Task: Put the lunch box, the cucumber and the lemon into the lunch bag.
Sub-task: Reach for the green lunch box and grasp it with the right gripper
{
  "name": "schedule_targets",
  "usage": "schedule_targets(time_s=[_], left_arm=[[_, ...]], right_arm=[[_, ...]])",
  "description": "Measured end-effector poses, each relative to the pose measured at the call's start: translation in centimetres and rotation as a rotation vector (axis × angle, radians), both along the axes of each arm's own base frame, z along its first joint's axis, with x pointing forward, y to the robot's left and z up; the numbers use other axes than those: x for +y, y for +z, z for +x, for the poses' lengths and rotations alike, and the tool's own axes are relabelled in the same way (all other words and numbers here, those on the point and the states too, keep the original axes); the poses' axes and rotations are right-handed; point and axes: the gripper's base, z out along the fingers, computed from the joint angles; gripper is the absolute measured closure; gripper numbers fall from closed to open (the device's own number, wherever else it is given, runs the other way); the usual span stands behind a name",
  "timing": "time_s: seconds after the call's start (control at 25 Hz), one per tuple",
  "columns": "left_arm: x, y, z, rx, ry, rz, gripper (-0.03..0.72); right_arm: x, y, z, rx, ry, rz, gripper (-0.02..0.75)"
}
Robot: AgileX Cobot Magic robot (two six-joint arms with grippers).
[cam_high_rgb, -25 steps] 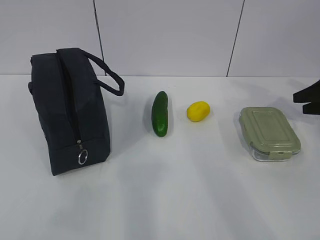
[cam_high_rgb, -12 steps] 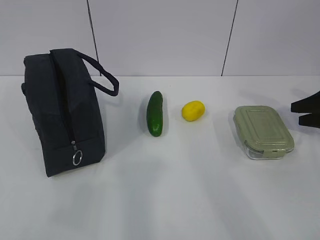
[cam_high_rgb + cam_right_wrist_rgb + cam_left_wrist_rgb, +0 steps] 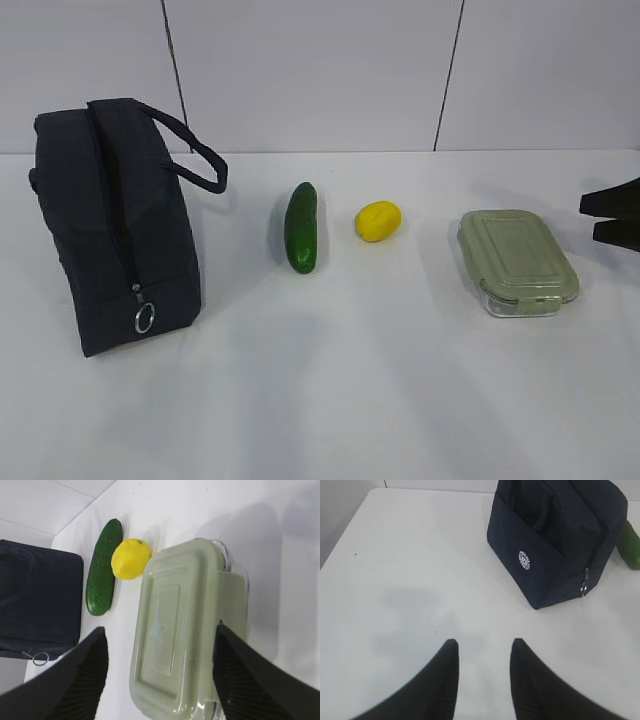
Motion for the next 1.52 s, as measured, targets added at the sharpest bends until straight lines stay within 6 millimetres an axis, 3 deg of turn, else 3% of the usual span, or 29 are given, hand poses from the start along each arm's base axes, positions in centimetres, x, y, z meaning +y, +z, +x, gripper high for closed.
schedule_targets(time_s=[1.04,1.28,1.52], left_arm=[[0.0,0.0,0.0,0.0,0.0,0.0,0.448],[0.0,0.0,0.0,0.0,0.0,0.0,0.448],[0.0,0.0,0.0,0.0,0.0,0.0,0.448]], right_arm=[[-0.01,-0.03,0.01,-0.006,-0.002,-0.004,0.224],[0.02,-0.21,-0.16,0.001,0.02,-0.026,0.097],[-0.29,-0.74,-0.31,0.016,0.029,-0.097,0.075]])
